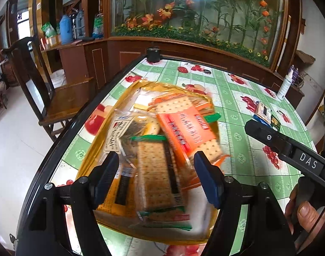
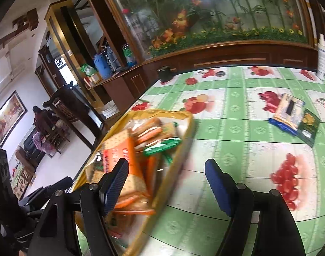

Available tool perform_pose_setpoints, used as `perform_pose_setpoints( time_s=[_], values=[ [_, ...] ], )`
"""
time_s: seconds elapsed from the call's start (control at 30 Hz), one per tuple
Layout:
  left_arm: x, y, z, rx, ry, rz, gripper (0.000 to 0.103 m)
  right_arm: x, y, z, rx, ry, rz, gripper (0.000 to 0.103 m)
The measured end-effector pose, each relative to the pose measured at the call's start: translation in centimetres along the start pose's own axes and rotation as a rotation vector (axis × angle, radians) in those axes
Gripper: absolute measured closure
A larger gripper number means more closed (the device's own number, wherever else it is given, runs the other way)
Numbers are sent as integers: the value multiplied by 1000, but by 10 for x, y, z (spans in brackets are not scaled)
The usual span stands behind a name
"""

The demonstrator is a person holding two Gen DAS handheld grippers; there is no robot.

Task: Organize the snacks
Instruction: 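Open both grippers and move them to the white-blue and green packs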

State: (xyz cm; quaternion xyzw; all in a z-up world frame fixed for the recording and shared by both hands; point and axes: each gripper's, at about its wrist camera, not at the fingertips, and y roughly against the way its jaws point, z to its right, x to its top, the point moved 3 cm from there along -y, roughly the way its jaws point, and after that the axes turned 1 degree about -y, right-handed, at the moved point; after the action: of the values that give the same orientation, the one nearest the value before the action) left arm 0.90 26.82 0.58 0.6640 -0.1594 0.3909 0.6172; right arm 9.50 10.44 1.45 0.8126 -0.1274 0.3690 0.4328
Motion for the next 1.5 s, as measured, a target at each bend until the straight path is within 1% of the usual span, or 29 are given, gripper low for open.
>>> perform_pose_setpoints(
  time_s=[0.07,0.2,0.33,0.43,0.57,0.63,0.73,0.83,0.97,1.1,1.23,1.5],
  values=[
    [2,2,6,4,-12,9,31,0,5,10,-13,-10,6,23],
    [6,4,17,-5,-26,17,31,0,13,30,-34,-29,11,23],
    [12,9,29,-23,-35,35,31,1,24,58,-91,-51,28,23],
    [16,10,36,-46,-29,42,31,3,30,88,-152,-92,40,20],
    [20,7,49,-83,-29,42,31,6,35,133,-220,-195,52,20],
    [21,5,58,-99,-41,38,31,8,33,149,-251,-211,46,20],
    [22,3,71,-113,-64,33,31,13,27,173,-324,-219,33,19],
    [23,1,82,-129,-84,25,31,21,22,196,-368,-243,22,16],
    [24,-5,95,-139,-104,17,31,32,12,224,-442,-259,1,16],
    [25,-11,104,-143,-121,6,31,37,7,255,-510,-316,-5,16],
    [25,-20,110,-148,-127,-12,31,42,-2,271,-535,-334,-15,17],
    [25,-35,123,-152,-140,-45,31,58,-30,269,-604,-266,-86,16]
  ],
)
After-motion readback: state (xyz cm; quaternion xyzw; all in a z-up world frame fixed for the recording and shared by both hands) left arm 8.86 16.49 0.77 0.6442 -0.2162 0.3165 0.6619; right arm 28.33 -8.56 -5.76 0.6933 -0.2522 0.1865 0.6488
